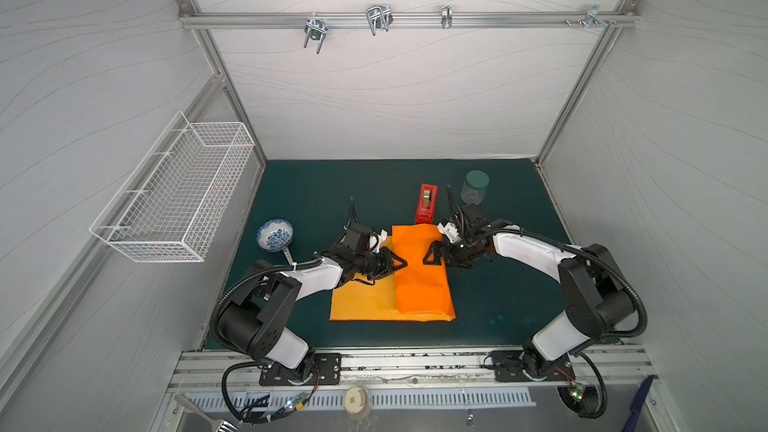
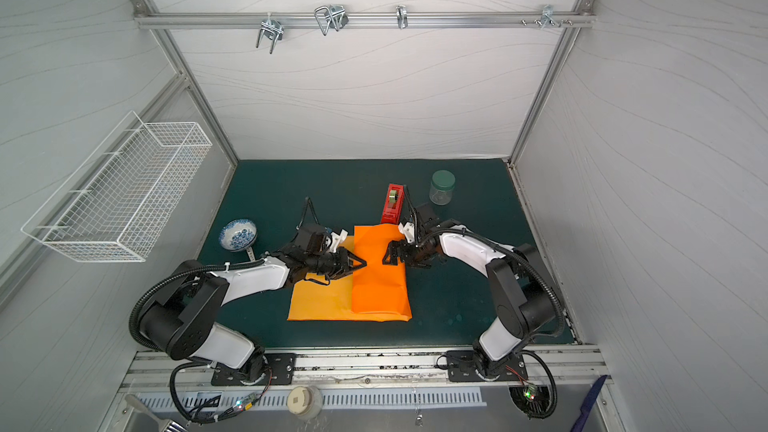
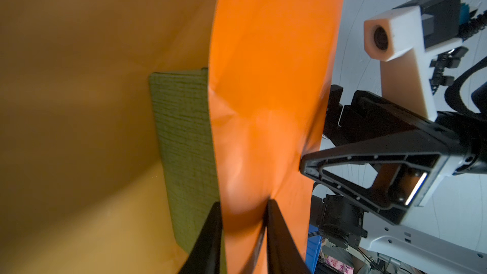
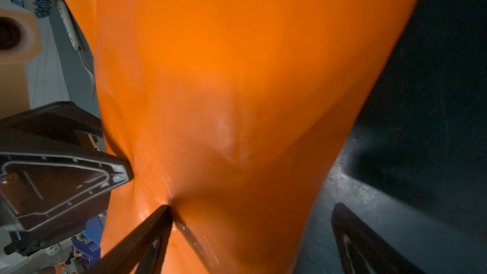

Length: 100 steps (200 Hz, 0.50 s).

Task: Wrap the gift box in paper
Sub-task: 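Hold the orange flap pinched against the green box with both grippers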

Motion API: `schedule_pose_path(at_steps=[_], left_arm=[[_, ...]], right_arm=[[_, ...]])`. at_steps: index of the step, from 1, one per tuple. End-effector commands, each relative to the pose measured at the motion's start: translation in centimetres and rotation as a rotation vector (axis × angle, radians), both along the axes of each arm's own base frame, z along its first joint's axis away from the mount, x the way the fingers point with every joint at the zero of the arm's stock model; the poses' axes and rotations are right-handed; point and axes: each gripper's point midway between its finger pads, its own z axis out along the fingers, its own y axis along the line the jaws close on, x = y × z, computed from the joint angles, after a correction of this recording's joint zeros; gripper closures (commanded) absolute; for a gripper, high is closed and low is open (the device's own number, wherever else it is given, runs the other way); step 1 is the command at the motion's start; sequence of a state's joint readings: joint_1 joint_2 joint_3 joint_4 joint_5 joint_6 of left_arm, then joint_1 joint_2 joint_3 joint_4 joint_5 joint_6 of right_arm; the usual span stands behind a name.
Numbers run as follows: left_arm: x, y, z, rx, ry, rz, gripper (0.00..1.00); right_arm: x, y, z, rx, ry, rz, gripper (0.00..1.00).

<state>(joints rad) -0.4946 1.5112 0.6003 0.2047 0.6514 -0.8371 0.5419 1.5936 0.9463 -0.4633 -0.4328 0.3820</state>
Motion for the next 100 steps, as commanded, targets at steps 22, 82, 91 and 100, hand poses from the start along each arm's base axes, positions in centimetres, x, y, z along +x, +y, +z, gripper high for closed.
schedule_pose_path(at_steps=[22, 82, 91, 100], left_arm=[[-0.5, -0.1, -2.2, 0.094, 0.049, -0.004, 1.00], [-0.1, 1.4, -2.9, 0.111, 0.063, 0.033, 1.00], [-0.1, 1.6, -3.1, 0.110, 0.065, 0.037, 1.00], [-0.2, 1.7, -3.4, 0.114, 0.069, 0.037, 1.00]], right_arm=[[0.5, -0.9, 1.7, -0.011, -0.044, 0.014, 0.05], [0.5, -2.3, 2.1, -0.042, -0.069, 0.009, 0.05], [0.5, -2.2, 2.0, -0.039, -0.066, 0.010, 0.05], [0.4, -2.1, 2.0, -0.028, -0.058, 0.008, 0.05]])
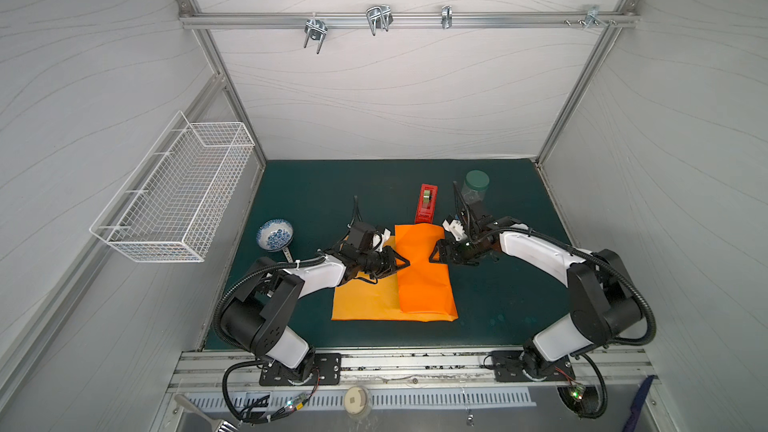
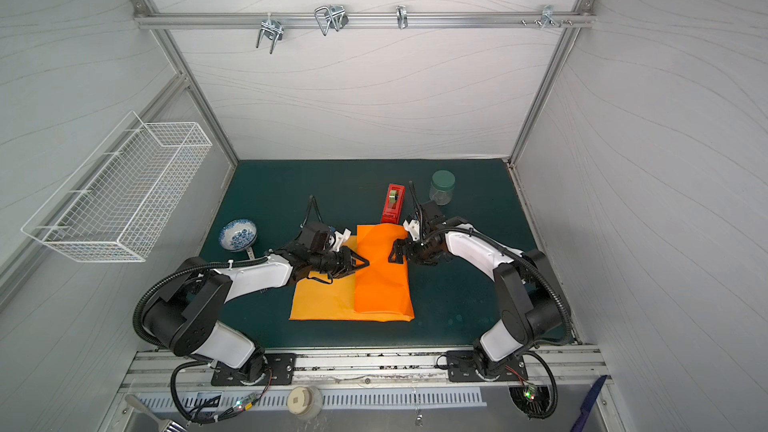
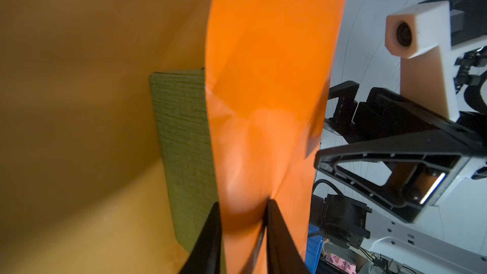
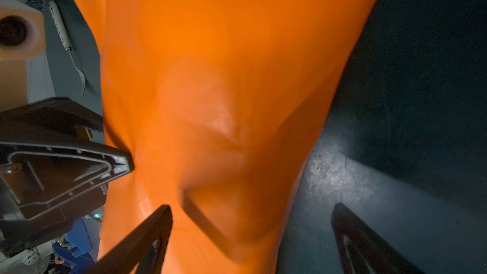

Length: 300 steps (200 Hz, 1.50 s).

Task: Wrap the gift box in paper
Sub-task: 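Hold the orange flap pinched against the green box with both grippers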

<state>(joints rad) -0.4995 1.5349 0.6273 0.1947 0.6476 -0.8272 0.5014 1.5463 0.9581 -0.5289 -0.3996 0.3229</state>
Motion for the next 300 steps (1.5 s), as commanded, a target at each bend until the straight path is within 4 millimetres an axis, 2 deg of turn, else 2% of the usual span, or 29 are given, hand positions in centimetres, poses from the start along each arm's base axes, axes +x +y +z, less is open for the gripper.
schedule_pose_path(at_steps=[1, 27, 57, 93, 152, 228, 255, 287, 300], left_arm=[[-0.6, 2.1, -3.4, 0.107, 0.071, 0.045, 1.00], [-1.1, 2.0, -4.0, 0.095, 0.096, 0.042, 1.00], [-1.2, 1.4, -3.1, 0.067, 0.090, 0.038, 1.00], [-1.3, 0.0, -1.8, 0.005, 0.090, 0.023, 1.00], [-1.1, -2.1, -1.1, -0.029, 0.087, -0.006, 1.00], [-0.7, 0.0, -2.7, -0.005, 0.095, 0.017, 1.00], [-0.9, 0.1, -3.1, -0.006, 0.109, 0.016, 1.00], [-0.7, 0.0, -2.6, -0.012, 0.102, 0.021, 1.00], [-0.6, 0.1, -2.2, -0.009, 0.095, 0.025, 0.92]], right_arm=[[-0.2, -0.2, 0.9, 0.007, -0.013, 0.013, 0.05], [-0.6, 1.0, 0.9, 0.072, 0.017, 0.019, 0.07], [-0.8, 1.9, 0.9, 0.105, 0.026, 0.025, 0.08], [-0.7, 1.7, 0.6, 0.088, 0.028, 0.024, 0.08], [-0.3, 1.6, 0.3, 0.063, 0.022, 0.033, 0.08], [-0.6, 0.7, 0.2, 0.033, 0.010, 0.038, 0.09], [-0.9, 0.8, -0.7, 0.037, 0.032, 0.031, 0.09], [-1.2, 0.6, -2.0, 0.012, 0.059, 0.019, 0.11], [-1.5, 0.6, -2.3, 0.000, 0.067, 0.017, 0.12]])
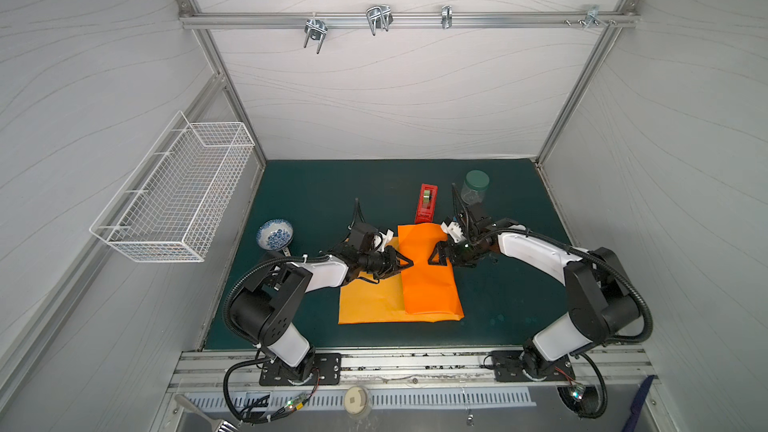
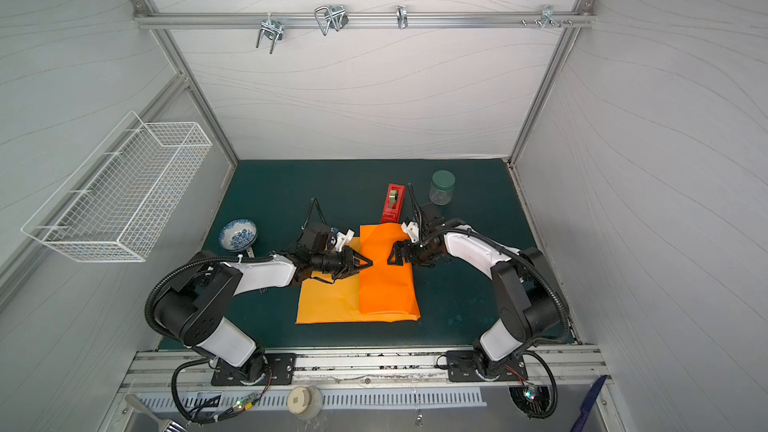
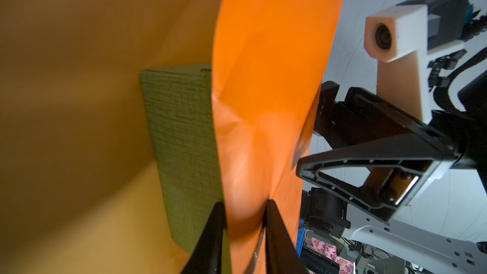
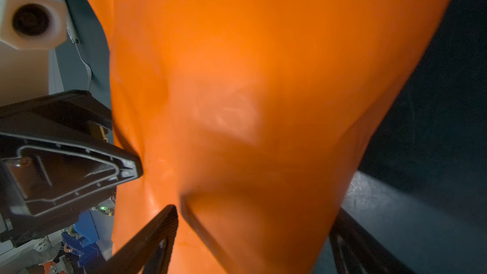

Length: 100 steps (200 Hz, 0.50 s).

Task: Wrap the gift box in paper
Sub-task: 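Hold the orange flap pinched against the green box with both grippers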

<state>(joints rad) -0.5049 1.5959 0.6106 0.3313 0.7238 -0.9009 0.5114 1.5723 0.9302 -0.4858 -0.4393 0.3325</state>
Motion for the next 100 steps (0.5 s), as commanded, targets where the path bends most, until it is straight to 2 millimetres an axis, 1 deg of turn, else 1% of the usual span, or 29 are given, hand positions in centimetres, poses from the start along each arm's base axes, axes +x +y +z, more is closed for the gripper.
schedule_pose_path(at_steps=[1, 17, 25, 45, 57, 79, 100], left_arm=[[-0.5, 1.4, -2.2, 0.081, 0.061, 0.040, 0.92], [-0.3, 1.5, -1.6, 0.083, 0.049, 0.050, 0.79], [-0.3, 1.5, -1.3, 0.089, 0.046, 0.054, 0.70], [-0.3, 1.8, -0.7, 0.109, 0.028, 0.065, 0.53], [-0.2, 1.7, -0.4, 0.116, 0.009, 0.064, 0.45], [-0.4, 1.1, -0.4, 0.149, -0.009, 0.039, 0.34], [-0.5, 0.0, -0.4, 0.142, -0.008, 0.013, 0.30]], right_arm=[[-0.8, -0.1, -1.3, -0.030, 0.035, 0.002, 0.12], [-1.1, -0.3, -1.8, -0.051, 0.036, 0.003, 0.12], [-1.1, -0.3, -1.9, -0.057, 0.035, 0.002, 0.13], [-1.3, -0.4, -2.1, -0.062, 0.040, 0.003, 0.14], [-1.4, -0.4, -2.1, -0.062, 0.040, 0.003, 0.14], [-1.4, -0.3, -2.1, -0.061, 0.039, 0.004, 0.14], [-1.4, -0.3, -2.2, -0.060, 0.038, 0.005, 0.14]])
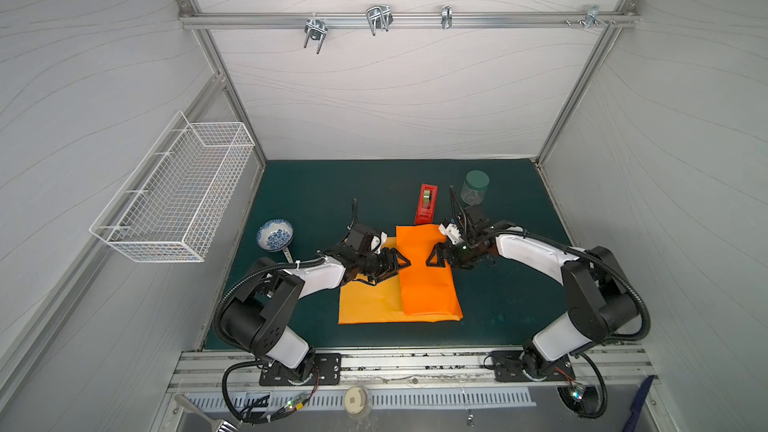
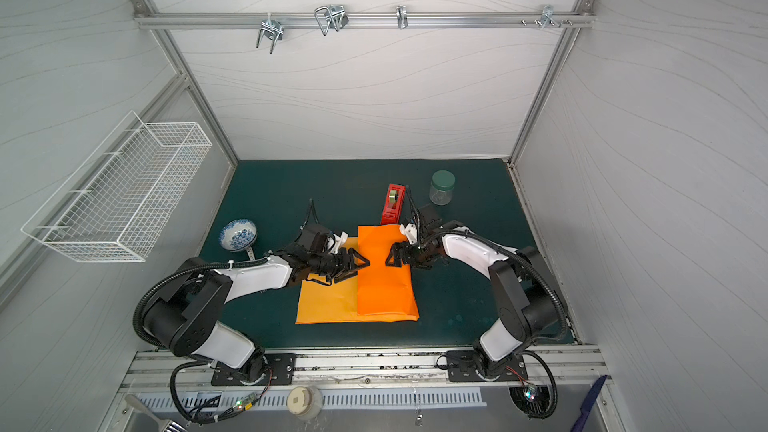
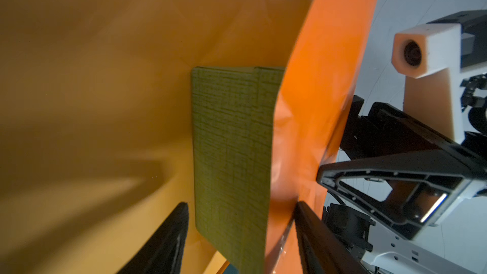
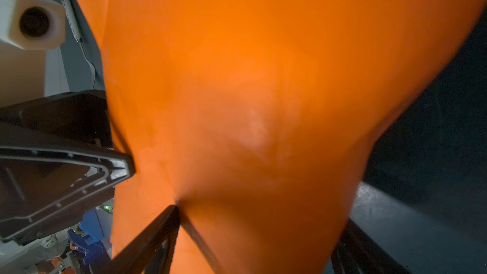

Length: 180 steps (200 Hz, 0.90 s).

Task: Wrap the gift box in paper
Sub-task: 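Hold the orange flap pinched against the green box with both grippers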

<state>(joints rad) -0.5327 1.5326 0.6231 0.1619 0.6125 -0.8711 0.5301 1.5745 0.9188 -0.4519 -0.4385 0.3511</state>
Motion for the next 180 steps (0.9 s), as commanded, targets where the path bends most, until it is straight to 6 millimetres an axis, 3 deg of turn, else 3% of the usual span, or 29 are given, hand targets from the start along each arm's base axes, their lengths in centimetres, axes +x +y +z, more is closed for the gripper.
schedule_pose_path(at_steps=[1, 41, 89, 122, 180], left_arm=[[0.4, -1.1, 0.4, 0.021, -0.024, -0.023, 0.30], [0.4, -1.8, 0.4, 0.053, -0.039, -0.043, 0.29], [-0.3, -1.6, -1.2, 0.111, -0.016, -0.061, 0.52], [-1.2, -0.9, -2.1, 0.128, 0.001, -0.066, 0.67], [-1.6, -0.7, -3.0, 0.136, 0.014, -0.073, 0.76]], right_arm=[[-1.2, -0.9, -2.0, -0.070, 0.044, 0.001, 0.14], [-1.3, -0.9, -2.2, -0.072, 0.048, 0.003, 0.14], [-0.9, -0.8, -1.3, -0.073, 0.027, 0.007, 0.12], [-0.1, -1.4, 0.6, -0.069, -0.013, -0.004, 0.11], [0.1, -2.3, 2.7, 0.012, -0.005, -0.040, 0.10]])
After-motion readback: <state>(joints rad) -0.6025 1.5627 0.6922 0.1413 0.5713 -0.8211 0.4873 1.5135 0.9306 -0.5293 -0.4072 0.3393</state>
